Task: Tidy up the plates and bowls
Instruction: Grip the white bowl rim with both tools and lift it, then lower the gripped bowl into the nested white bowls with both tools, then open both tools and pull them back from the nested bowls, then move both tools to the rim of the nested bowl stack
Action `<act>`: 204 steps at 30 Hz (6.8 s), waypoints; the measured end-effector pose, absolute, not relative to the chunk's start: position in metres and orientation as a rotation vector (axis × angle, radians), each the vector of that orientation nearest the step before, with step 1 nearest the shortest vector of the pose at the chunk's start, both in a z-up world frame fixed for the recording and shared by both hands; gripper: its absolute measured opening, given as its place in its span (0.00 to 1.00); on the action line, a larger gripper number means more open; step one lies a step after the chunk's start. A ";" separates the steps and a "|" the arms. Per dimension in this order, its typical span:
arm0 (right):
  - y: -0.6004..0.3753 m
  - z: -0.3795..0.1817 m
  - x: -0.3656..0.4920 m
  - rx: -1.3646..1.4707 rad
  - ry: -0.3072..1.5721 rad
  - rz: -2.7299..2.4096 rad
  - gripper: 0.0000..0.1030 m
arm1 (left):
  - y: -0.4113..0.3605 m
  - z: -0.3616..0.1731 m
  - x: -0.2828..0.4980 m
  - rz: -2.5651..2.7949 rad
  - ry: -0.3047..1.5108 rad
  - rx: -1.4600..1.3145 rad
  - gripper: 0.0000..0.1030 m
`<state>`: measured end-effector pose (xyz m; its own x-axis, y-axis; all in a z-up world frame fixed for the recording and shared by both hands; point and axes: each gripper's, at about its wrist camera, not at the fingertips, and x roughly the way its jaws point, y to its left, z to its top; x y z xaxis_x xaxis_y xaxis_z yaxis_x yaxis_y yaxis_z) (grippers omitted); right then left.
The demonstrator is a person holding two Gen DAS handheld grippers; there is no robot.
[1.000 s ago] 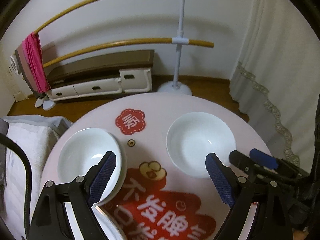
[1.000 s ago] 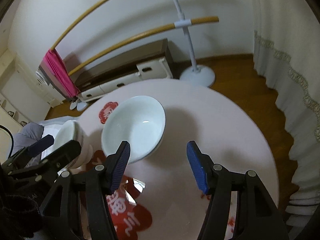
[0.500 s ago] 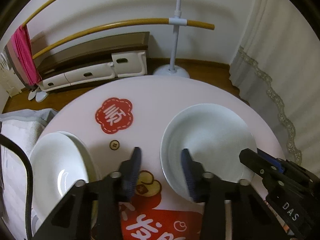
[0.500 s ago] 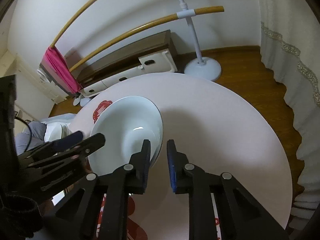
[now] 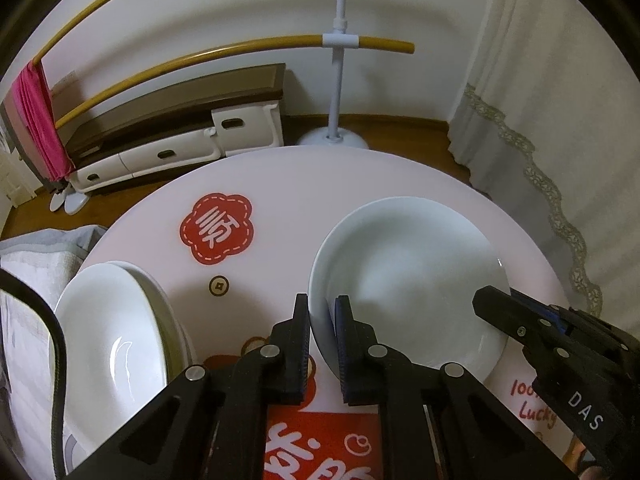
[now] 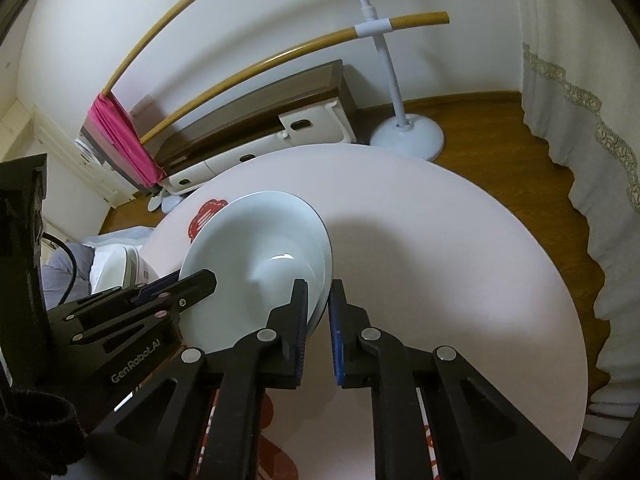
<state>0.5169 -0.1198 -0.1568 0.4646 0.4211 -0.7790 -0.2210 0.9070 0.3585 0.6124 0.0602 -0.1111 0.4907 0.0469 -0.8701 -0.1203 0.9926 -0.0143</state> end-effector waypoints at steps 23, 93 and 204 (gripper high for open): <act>-0.056 -0.060 0.437 0.123 0.848 0.456 0.10 | 0.144 -0.020 0.466 0.103 0.829 -0.174 0.07; 0.070 -0.124 0.459 -0.060 0.962 0.373 0.14 | 0.242 -0.090 0.505 0.185 0.936 -0.281 0.11; -0.008 -0.098 0.447 0.073 1.016 0.446 0.74 | 0.203 -0.033 0.395 0.150 0.829 -0.219 0.97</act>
